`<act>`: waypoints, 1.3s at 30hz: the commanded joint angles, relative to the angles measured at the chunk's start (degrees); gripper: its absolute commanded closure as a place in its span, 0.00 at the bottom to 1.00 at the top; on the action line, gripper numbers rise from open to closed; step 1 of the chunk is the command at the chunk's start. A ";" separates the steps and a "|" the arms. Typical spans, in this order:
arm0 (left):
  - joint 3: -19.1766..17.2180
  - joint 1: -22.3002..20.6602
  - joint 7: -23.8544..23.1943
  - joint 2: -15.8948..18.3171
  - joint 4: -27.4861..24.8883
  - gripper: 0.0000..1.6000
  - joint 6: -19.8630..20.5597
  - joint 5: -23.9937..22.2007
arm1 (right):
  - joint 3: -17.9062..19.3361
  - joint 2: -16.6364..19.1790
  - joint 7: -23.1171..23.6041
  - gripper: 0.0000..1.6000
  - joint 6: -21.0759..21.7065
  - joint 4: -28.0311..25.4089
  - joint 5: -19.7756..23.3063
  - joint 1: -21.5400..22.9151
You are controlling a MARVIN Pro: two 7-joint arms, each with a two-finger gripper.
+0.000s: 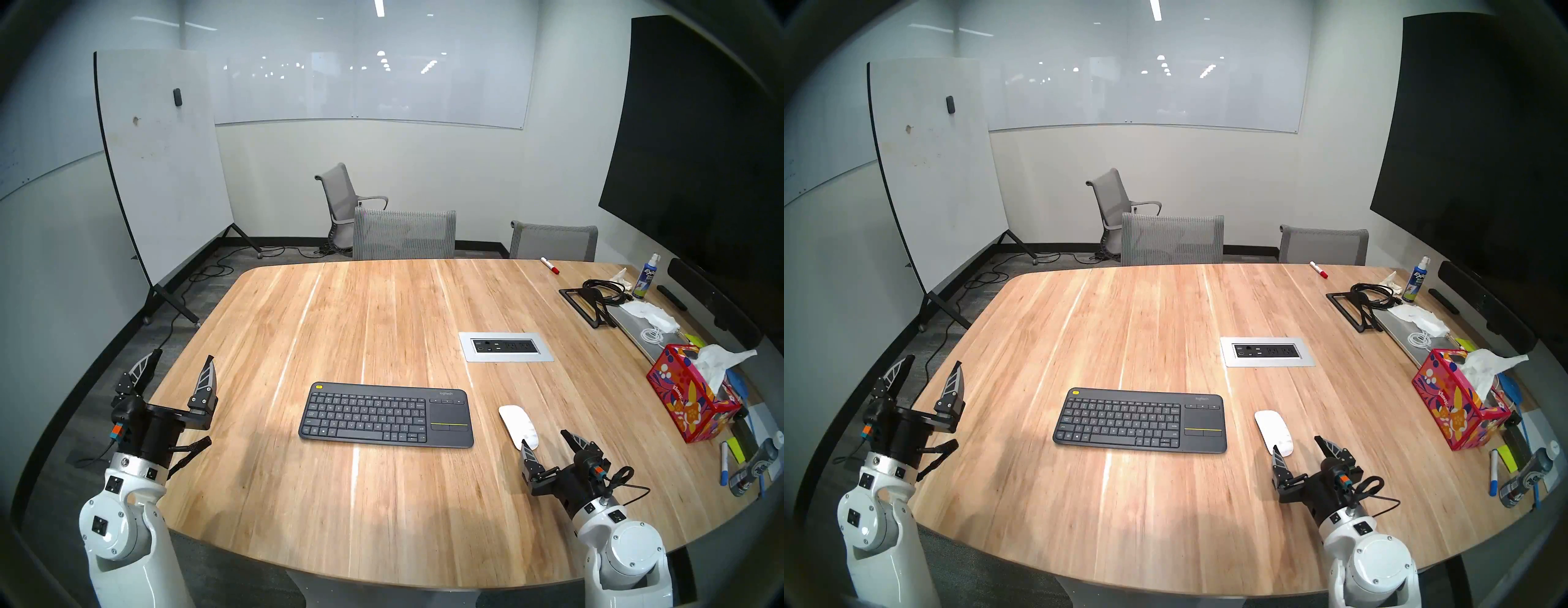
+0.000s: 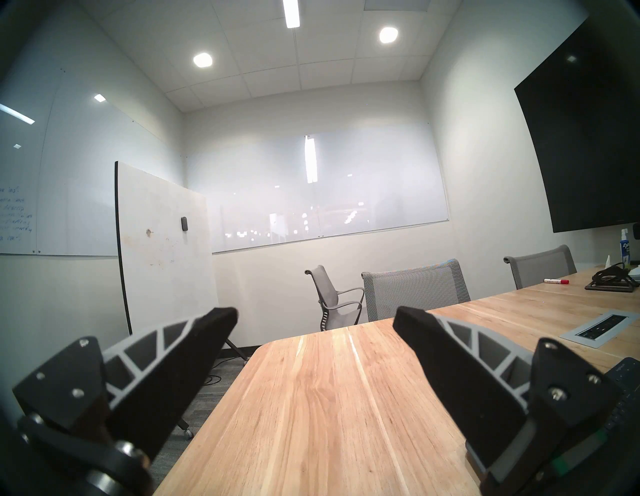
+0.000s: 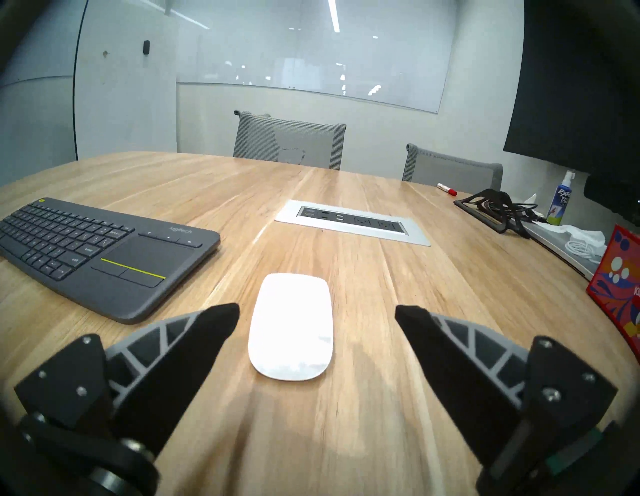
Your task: Put the mouse beside the keyboard
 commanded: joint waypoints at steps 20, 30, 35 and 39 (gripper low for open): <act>0.14 0.13 0.11 0.12 -1.14 0.00 -0.15 -0.13 | -5.25 -0.07 3.50 0.00 -23.15 2.35 3.90 0.82; 0.15 0.15 0.13 0.13 -1.15 0.00 -0.15 -0.14 | -4.98 -0.47 4.98 0.00 -26.46 0.67 8.01 -2.40; 0.15 0.15 0.13 0.13 -1.15 0.00 -0.16 -0.14 | -5.21 -1.01 5.20 0.00 -27.77 0.24 9.70 -3.16; 0.19 0.19 0.18 0.21 -1.14 0.00 -0.17 -0.18 | -5.94 -1.53 5.69 0.00 -30.42 0.45 11.14 -2.65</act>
